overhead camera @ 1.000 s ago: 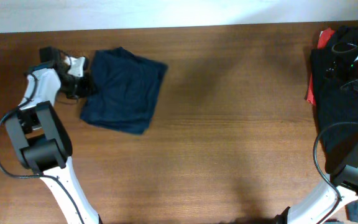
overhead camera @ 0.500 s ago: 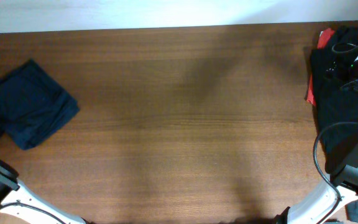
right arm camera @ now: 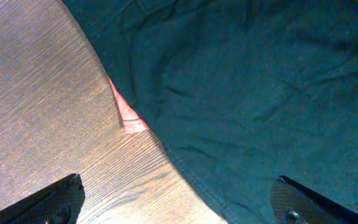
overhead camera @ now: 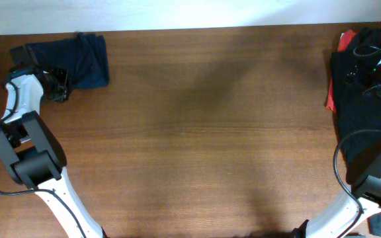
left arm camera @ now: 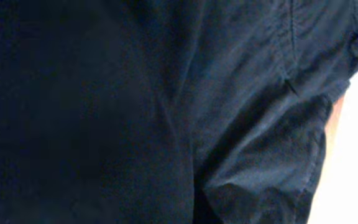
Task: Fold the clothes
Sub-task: 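Pull the folded shorts to the upper-left corner with the left gripper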
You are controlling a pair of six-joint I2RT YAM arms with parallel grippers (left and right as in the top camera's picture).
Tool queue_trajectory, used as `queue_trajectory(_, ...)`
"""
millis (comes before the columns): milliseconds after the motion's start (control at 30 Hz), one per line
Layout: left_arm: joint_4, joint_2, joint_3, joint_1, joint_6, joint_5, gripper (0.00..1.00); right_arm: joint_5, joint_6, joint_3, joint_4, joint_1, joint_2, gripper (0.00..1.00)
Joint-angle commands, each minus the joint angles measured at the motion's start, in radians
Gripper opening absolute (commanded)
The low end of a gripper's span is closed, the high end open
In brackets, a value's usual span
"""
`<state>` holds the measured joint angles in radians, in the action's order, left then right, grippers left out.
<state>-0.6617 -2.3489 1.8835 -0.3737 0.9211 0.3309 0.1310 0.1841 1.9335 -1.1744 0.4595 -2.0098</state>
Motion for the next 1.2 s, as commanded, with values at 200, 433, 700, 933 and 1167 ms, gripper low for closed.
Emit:
queue_trajectory(200,-0.12,-0.008,0.017,-0.155,0.024,-0.163,0.01,0.009,0.008,0.01,0.0,-0.001,0.007,0.99)
queue_trajectory(433,-0.021,-0.01,0.017,-0.161,-0.039,-0.156,0.01,0.009,0.008,0.01,0.0,-0.001,0.007,0.99)
queue_trajectory(700,0.041,-0.11,0.017,-0.169,-0.462,-0.008,0.01,0.009,0.008,0.01,0.0,-0.001,0.007,0.99)
queue_trajectory(933,0.016,-0.143,0.019,-0.208,-0.691,-0.012,0.01,0.009,0.008,0.01,0.0,-0.001,0.007,0.99)
queue_trajectory(1167,0.04,-0.143,0.019,-0.217,-0.814,0.048,0.05,0.009,0.008,0.01,0.0,-0.001,0.007,0.99)
